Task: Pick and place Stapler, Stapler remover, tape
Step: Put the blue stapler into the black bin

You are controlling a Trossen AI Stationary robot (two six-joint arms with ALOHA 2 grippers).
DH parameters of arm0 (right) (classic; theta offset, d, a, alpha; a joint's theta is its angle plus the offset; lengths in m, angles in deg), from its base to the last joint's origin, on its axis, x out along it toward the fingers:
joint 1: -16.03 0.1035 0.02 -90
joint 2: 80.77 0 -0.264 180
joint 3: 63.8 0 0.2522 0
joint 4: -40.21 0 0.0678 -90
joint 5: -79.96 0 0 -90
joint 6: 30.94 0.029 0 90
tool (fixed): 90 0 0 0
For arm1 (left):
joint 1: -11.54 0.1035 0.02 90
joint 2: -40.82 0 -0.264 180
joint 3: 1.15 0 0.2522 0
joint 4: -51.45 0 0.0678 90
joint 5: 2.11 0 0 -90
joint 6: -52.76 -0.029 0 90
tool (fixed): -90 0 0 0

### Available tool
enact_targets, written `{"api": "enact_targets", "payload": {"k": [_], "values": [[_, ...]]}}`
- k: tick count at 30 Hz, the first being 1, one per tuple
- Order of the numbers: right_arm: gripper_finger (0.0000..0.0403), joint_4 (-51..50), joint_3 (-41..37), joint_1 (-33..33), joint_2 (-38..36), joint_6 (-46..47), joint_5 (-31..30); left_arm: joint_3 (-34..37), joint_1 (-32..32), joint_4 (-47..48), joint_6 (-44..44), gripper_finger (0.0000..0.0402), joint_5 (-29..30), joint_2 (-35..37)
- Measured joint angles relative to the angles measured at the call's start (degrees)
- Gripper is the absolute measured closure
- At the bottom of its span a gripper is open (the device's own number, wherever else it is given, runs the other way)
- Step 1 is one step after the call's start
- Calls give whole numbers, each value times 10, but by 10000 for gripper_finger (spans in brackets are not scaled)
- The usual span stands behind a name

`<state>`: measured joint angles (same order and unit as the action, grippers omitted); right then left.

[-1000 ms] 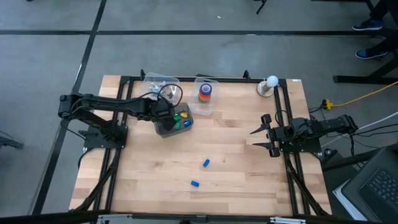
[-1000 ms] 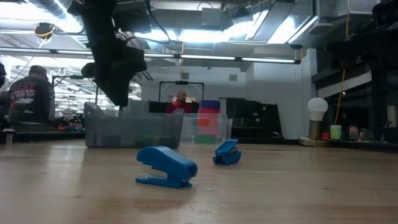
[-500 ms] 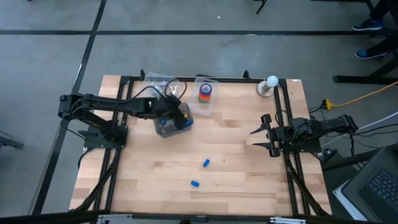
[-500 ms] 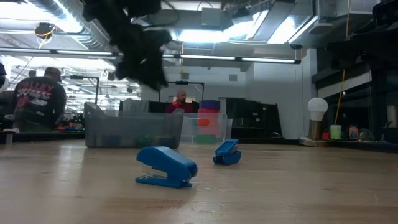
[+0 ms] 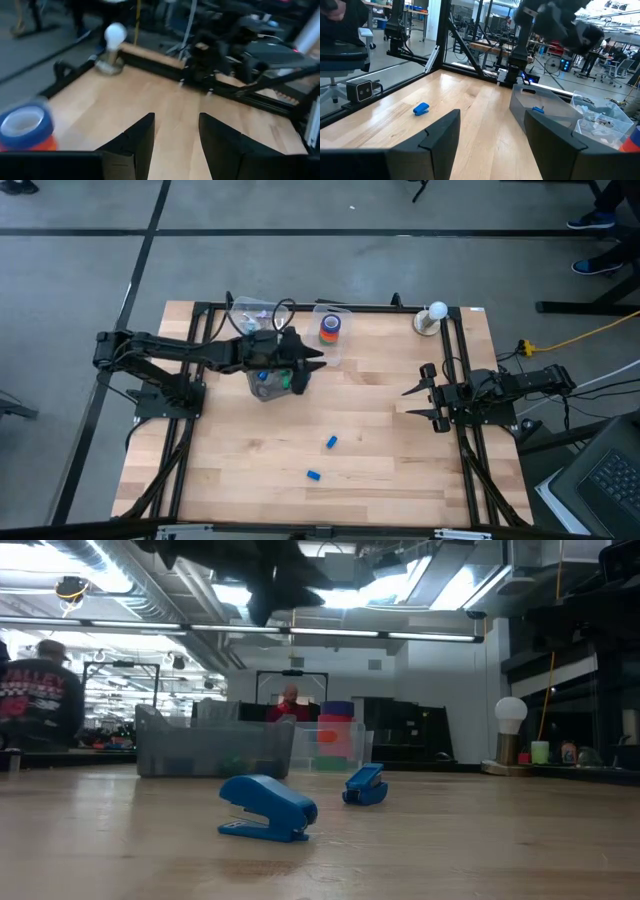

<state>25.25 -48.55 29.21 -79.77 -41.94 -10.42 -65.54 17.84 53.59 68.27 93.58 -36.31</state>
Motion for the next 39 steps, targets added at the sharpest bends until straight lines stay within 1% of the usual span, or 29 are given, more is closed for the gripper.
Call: {"api": "enact_targets", "payload": {"k": [6,10,16,19,22,27,30,33,36,39], "values": [[178,0,0,0,0,0,0,0,-39,-21,-84,252,2,0],[178,0,0,0,0,0,0,0,-61,-19,-114,253,2,0],[178,0,0,0,0,0,0,0,-84,-11,-138,251,-7,0],[178,0,0,0,0,0,0,0,-94,10,-144,253,-14,-1],[178,0,0,0,0,0,0,0,-103,34,-143,253,-27,-11],[178,0,0,0,0,0,0,-1,-121,24,-140,249,-38,-54],[178,0,0,0,0,0,0,-16,-128,46,-141,249,-40,-90],[178,0,0,0,0,0,0,-51,-132,75,-175,249,-60,-127],[178,0,0,0,0,0,0,-101,-131,138,-196,249,-86,-166],[178,0,0,0,0,0,0,-161,-126,222,-170,249,-84,-205]]}}
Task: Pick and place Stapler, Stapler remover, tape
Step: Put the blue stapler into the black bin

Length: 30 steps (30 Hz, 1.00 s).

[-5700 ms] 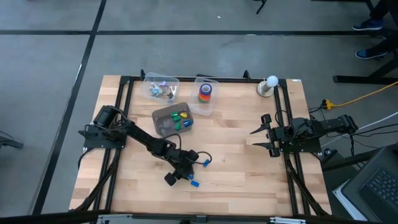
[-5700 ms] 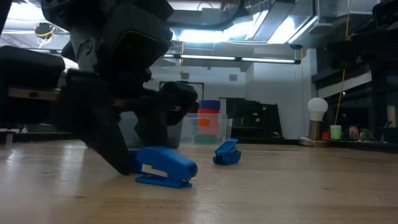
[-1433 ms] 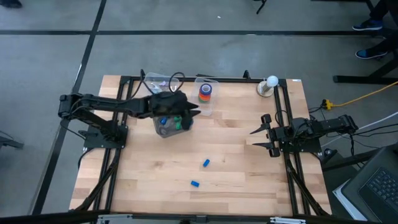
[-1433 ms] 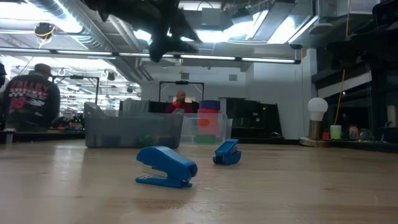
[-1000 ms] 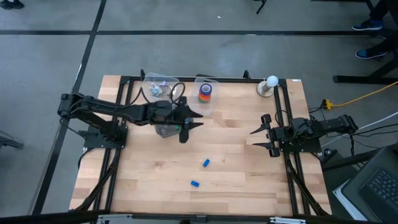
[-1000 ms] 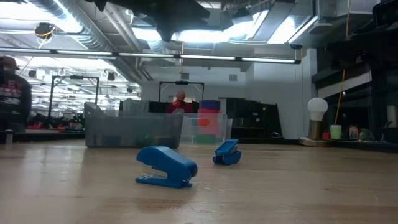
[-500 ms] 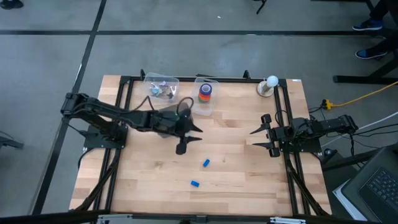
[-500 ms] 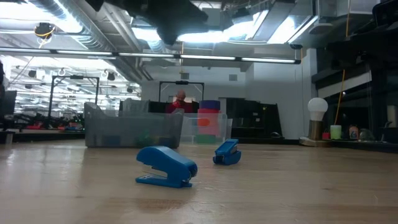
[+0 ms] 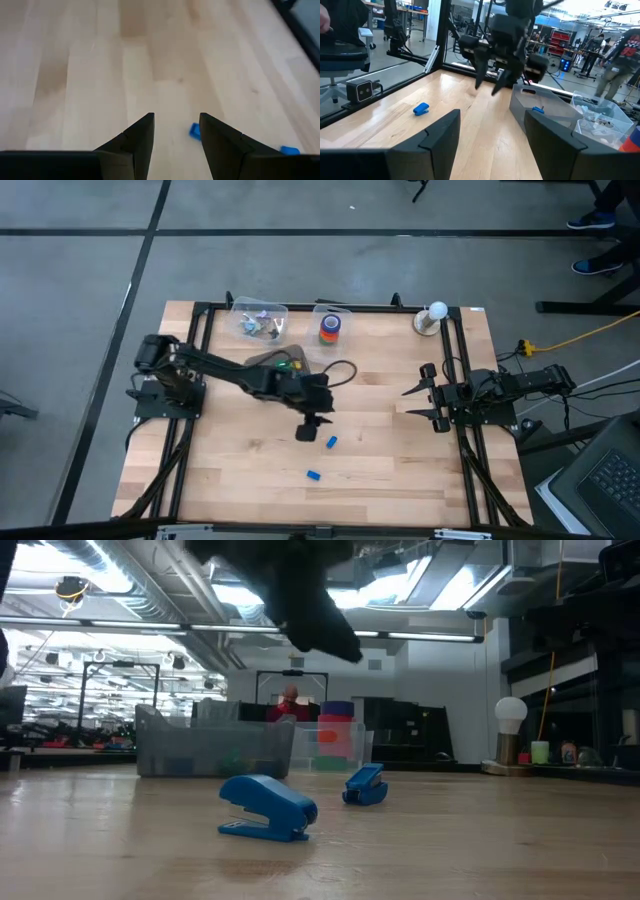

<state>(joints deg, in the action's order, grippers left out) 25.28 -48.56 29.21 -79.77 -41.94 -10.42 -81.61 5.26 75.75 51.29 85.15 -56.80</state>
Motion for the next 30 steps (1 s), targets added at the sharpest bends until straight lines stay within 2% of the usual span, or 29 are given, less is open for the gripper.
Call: {"api": "enact_targets", "payload": {"k": [4,7,10,12,20,26,30], "values": [[178,0,0,0,0,0,0,-74,7,80,73,249,18,-48],[178,0,0,0,0,0,0,-118,13,118,178,249,33,-74],[178,0,0,0,0,0,0,-140,23,152,283,249,24,-88],[178,0,0,0,0,0,0,-142,29,162,323,249,10,-89],[178,0,0,0,0,0,0,-142,12,192,422,249,11,-88],[178,0,0,0,0,0,0,-142,-12,195,416,249,81,-88],[178,0,0,0,0,0,0,-142,-19,194,456,249,100,-90]]}}
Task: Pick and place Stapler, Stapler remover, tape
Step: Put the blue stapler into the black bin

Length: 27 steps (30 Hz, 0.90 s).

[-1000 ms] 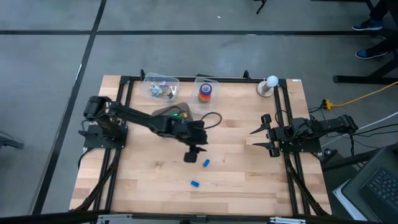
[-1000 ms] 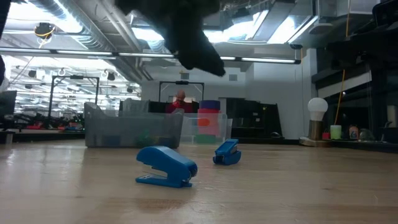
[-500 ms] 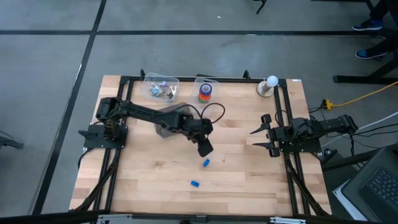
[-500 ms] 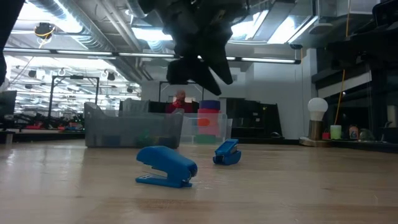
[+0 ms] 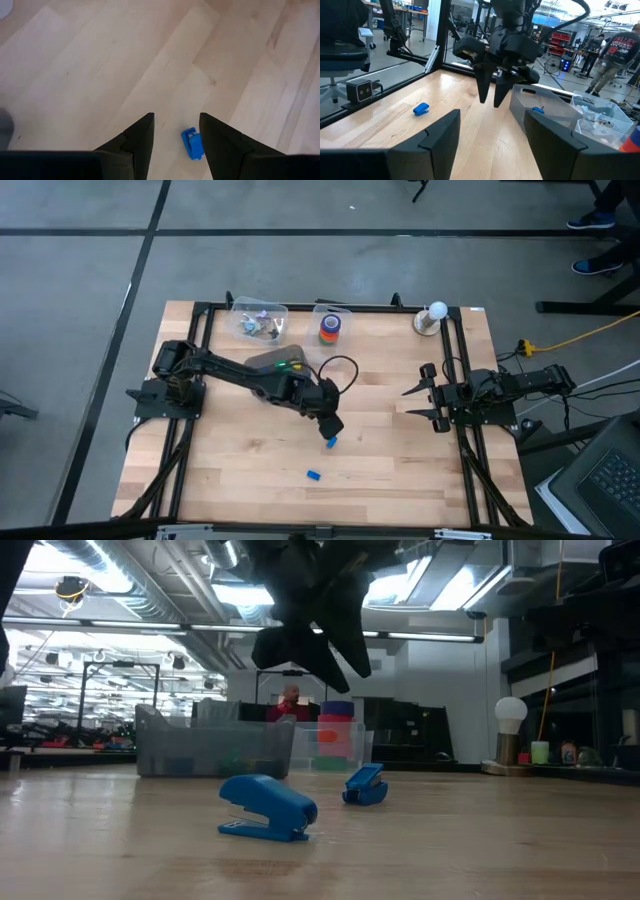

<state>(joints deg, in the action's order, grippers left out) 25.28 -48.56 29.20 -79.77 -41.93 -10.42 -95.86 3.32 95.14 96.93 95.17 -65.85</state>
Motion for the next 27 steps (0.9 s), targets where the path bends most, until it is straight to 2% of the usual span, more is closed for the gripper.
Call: {"api": "enact_targets", "payload": {"k": [3,9,16,27], "values": [[178,0,0,0,0,0,0,0,-11,0,14,249,20,-5],[178,0,0,0,0,0,0,1,-34,-38,48,249,12,-18],[178,0,0,0,1,0,0,1,-41,-37,107,249,-51,-40],[178,0,0,0,1,0,0,0,-36,-49,116,234,-100,-72]]}}
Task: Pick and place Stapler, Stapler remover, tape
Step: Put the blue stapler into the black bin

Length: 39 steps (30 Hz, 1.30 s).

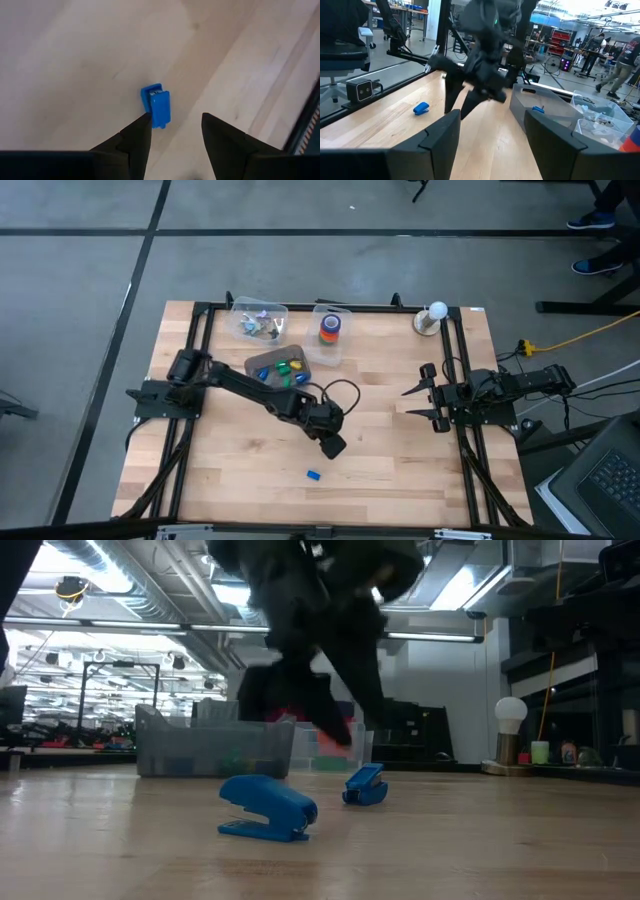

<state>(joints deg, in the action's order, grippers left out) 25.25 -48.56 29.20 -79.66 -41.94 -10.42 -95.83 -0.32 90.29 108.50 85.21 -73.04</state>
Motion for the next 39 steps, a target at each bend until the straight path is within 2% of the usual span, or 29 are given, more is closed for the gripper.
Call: {"api": "enact_targets", "payload": {"k": [7,15,21,26,39], "values": [[178,0,0,0,0,0,0,1,0,-33,-22,212,-18,-51],[178,0,0,0,0,0,0,1,4,-71,-59,207,-15,-54],[178,0,0,0,0,0,0,1,12,-70,-72,248,-14,-54],[178,0,0,0,0,0,0,0,19,-66,-167,288,-13,-61],[178,0,0,0,0,0,0,-2,23,-51,-292,334,-23,-78]]}}
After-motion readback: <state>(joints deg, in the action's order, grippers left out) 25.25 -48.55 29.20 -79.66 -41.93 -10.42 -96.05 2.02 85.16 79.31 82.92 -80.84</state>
